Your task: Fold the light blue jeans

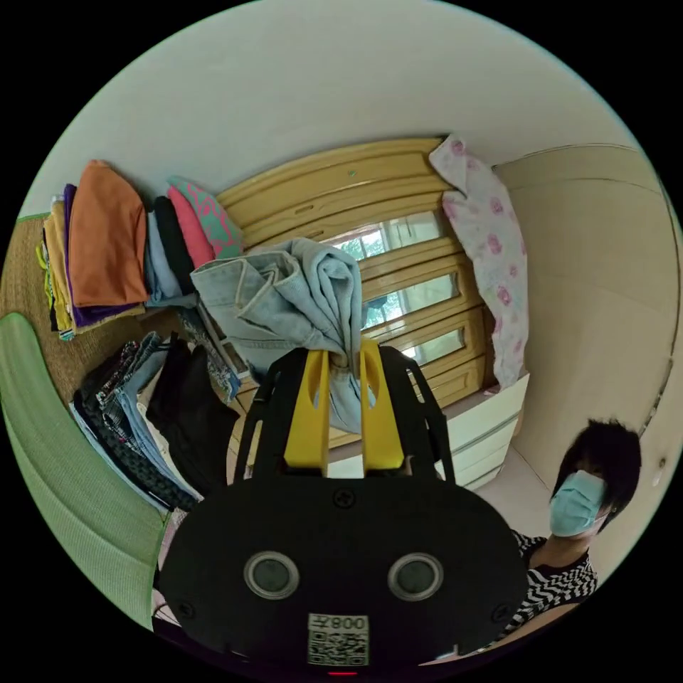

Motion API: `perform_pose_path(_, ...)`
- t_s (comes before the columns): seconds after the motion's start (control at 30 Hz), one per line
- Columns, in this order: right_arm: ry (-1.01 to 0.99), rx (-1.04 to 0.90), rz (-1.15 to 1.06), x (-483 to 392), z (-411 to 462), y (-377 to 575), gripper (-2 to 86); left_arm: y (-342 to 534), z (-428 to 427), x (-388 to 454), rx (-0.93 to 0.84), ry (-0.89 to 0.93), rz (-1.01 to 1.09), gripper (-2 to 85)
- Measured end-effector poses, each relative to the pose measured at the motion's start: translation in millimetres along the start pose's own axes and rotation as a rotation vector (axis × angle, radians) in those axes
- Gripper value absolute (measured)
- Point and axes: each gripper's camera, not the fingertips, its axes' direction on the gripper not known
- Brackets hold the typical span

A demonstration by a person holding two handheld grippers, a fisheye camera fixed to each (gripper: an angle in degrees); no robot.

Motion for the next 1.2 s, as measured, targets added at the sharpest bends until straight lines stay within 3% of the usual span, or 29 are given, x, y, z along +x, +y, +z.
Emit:
perform_pose_path(0.1, 0.026, -0.02, 0.121, 90.8, -23.1, 56.2, 0.4, 19.8, 36.8, 5.0, -0.085, -0.103, -0.049, 7.6)
perform_pose_path(0.23, 0.071, -0.108, 0.439, 252.5, -11.7, 156.7, 0.9, 58.2, 55.4, -12.9, -0.237, -0.341, -0.191, 7.6)
perform_pose_path(0.33, -0.041, -0.142, 0.556, 324.9, 7.5, 215.1, 1.3, 83.8, 43.6, 7.3, -0.223, -0.305, -0.213, 7.7)
perform_pose_path(0.83, -0.059, -0.376, 0.718, 493.2, 14.1, 306.8, 4.9, 142.3, 14.1, 144.7, -0.209, -0.234, -0.227, 8.2)
perform_pose_path(0.9, -0.019, -0.396, 0.723, 502.2, 2.2, 312.2, 4.8, 146.2, 12.1, 159.8, -0.212, -0.23, -0.233, 8.2)
perform_pose_path(1.07, 0.323, -0.262, 0.709, 548.0, -76.9, 306.7, 7.7, 160.5, 7.8, 201.9, -0.207, -0.221, -0.279, 8.2)
perform_pose_path(1.2, 0.392, -0.209, 0.683, 600.3, -100.9, 286.3, 10.1, 171.6, 6.6, 230.7, -0.184, -0.243, -0.311, 8.2)
